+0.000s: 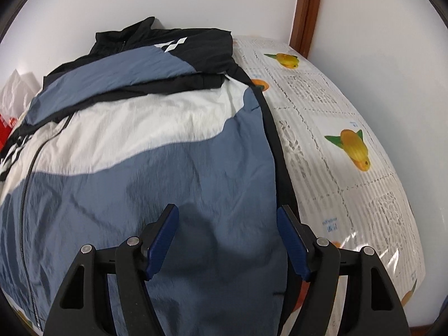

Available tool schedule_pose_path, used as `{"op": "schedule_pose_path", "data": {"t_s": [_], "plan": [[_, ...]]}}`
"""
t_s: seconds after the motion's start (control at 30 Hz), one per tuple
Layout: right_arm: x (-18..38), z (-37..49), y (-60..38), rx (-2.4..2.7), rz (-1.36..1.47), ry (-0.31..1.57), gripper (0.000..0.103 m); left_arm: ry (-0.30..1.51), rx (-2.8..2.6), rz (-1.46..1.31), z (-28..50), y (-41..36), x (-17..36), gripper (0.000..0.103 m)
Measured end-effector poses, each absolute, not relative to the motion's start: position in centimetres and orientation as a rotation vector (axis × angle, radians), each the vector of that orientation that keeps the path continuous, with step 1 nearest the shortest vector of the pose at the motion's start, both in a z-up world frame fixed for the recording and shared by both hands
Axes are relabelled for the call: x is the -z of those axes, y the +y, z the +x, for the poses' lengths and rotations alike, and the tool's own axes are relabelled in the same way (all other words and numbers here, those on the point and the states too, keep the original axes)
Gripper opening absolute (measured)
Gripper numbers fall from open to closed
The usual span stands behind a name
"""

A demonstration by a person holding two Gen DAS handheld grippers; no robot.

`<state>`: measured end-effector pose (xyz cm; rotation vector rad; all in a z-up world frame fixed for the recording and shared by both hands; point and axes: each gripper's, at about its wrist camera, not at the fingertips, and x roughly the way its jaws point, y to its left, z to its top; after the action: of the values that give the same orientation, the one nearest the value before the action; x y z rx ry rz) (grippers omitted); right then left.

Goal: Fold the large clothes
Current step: 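Release the blue cuff with the left gripper and move toward the hem, then grasp the jacket hem with both grippers and lift it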

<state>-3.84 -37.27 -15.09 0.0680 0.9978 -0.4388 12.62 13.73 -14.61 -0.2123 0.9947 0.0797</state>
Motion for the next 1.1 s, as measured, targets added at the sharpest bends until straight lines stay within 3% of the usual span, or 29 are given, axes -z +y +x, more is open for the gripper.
{"op": "schedule_pose_path", "data": {"t_s": [0.23, 0.4, 0.5, 0.57, 0.67, 0.77, 1.1], "plan": [[15.2, -5.2, -37.2, 0.427, 0.084, 0.997, 0.071, 0.978, -0.077, -0.189, 11.0, 13.3, 14.7, 0.069], [15.4, -6.2, -37.2, 0.428, 0.09, 0.989, 0.064, 0.97, -0.073, -0.18, 10.2, 12.8, 14.8, 0.067], [15.3, -6.4, -37.3, 0.437, 0.083, 0.982, 0.053, 0.958, -0.092, -0.159, 9.7, 12.3, 14.8, 0.059], [15.2, -6.5, -37.2, 0.437, 0.084, 0.979, 0.039, 0.954, -0.096, -0.136, 9.5, 11.9, 14.9, 0.052], [15.2, -6.4, -36.5, 0.413, 0.064, 0.976, 0.021, 0.953, -0.1, -0.128, 9.4, 11.6, 14.8, 0.036], [15.3, -6.3, -35.5, 0.405, 0.022, 0.975, 0.011, 0.959, -0.074, -0.158, 9.4, 11.8, 14.7, 0.013], [13.2, -8.2, -35.9, 0.381, 0.07, 0.917, 0.008, 0.952, -0.049, -0.229, 8.5, 12.7, 13.6, 0.007]]}}
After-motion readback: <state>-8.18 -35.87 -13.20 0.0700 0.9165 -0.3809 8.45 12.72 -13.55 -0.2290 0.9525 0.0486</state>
